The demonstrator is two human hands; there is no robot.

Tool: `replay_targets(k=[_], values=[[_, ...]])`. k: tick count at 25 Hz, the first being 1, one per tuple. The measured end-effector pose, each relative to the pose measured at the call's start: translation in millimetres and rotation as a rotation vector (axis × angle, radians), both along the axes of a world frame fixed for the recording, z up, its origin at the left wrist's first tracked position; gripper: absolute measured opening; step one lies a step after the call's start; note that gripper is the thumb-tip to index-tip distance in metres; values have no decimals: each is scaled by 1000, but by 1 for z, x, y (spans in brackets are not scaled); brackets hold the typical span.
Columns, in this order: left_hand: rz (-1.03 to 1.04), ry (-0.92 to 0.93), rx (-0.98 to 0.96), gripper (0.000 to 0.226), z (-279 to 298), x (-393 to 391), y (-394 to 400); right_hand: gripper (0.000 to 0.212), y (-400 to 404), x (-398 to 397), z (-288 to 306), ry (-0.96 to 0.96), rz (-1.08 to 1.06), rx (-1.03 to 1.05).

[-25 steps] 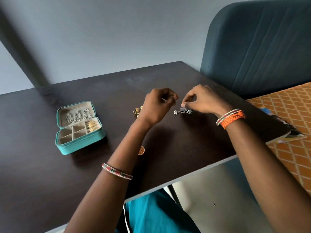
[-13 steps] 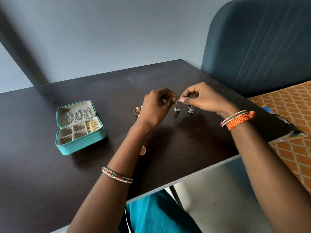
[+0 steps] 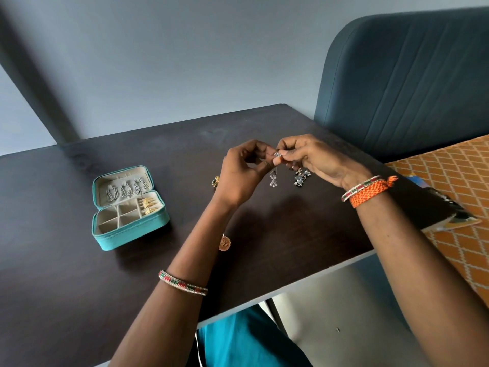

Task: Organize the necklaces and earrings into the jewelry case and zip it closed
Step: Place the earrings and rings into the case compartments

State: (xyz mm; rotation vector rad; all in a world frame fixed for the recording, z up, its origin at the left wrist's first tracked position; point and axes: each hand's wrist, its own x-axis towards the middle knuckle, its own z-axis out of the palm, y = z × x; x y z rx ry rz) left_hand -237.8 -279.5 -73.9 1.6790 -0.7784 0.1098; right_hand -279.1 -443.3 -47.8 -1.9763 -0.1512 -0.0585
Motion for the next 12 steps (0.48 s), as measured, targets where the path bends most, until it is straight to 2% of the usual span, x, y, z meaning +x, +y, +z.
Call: replay_targets(k=[2,6,9,12], values=[[-12,32,-21,11,-1,0,0,18,-2,-1,-2,-7,-30,-39],[-12,177,-40,9,-1,-2,1,10,-25,-10,-9,-136,-235,-244],[-15,217,-37,14,0,-4,0,8,-35,-17,-19,-89,-286,-509],[-18,213,-35,15,-1,-6,-1,8,-32,-14,-31,-90,-325,-599]])
